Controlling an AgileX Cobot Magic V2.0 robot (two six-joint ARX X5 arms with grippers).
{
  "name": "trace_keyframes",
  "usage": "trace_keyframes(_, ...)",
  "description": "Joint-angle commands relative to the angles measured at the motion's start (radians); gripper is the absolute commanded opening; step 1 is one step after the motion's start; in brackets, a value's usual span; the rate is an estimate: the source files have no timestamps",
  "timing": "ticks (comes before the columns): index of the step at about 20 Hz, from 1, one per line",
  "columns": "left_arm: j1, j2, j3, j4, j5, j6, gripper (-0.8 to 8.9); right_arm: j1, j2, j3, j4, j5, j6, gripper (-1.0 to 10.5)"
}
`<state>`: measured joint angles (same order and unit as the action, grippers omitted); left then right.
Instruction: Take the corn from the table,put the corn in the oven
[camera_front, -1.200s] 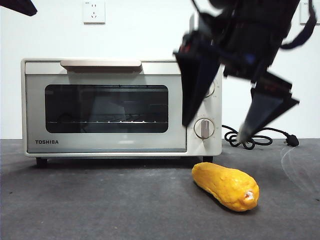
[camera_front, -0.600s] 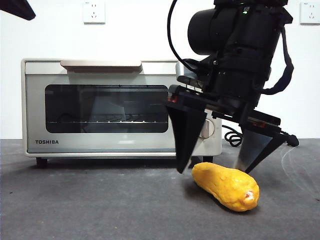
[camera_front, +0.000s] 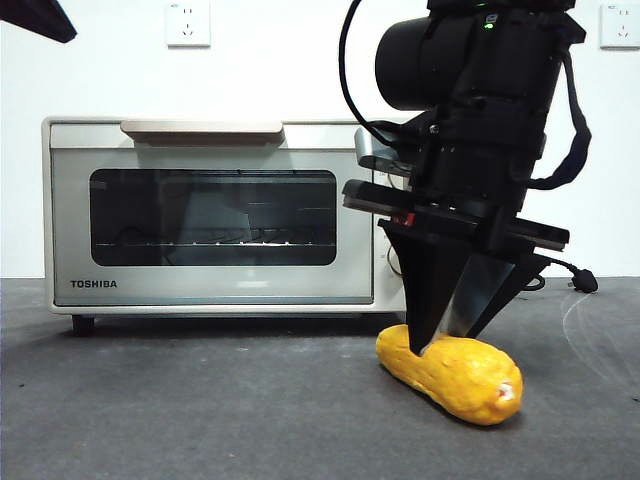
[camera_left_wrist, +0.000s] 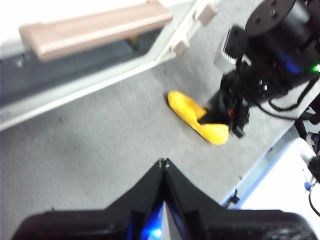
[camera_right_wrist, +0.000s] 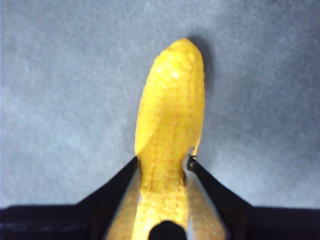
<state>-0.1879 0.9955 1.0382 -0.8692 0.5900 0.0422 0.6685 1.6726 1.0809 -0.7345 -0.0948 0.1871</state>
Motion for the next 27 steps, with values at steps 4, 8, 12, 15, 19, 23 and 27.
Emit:
trace_keyframes(4,-0.035,0.014,0.001,0.172,0.001,-0.069,-0.05,0.050,-0.041,0.067,-0.105,-0.047,0.003,-0.1)
trace_keyframes(8,-0.075,0.059,0.002,0.292,-0.009,-0.095,-0.06,0.090,-0.150,0.129,-0.158,-0.047,0.003,-0.1)
trace_keyframes(12,-0.098,0.141,0.002,0.383,-0.103,-0.094,-0.05,0.098,-0.285,0.178,-0.210,-0.043,0.004,-0.1)
trace_keyframes(15,-0.106,0.196,0.002,0.475,-0.146,-0.095,-0.05,0.098,-0.368,0.203,-0.238,-0.043,0.004,-0.1)
trace_keyframes(19,-0.106,0.246,0.002,0.549,-0.146,-0.118,-0.06,0.098,-0.446,0.207,-0.246,-0.043,0.017,-0.1)
trace_keyframes(23,-0.106,0.283,0.002,0.571,-0.146,-0.117,-0.06,0.098,-0.475,0.207,-0.269,-0.029,0.020,-0.1)
trace_keyframes(27,-0.106,0.325,0.002,0.571,-0.146,-0.104,-0.06,0.098,-0.476,0.207,-0.284,-0.006,0.019,-0.1)
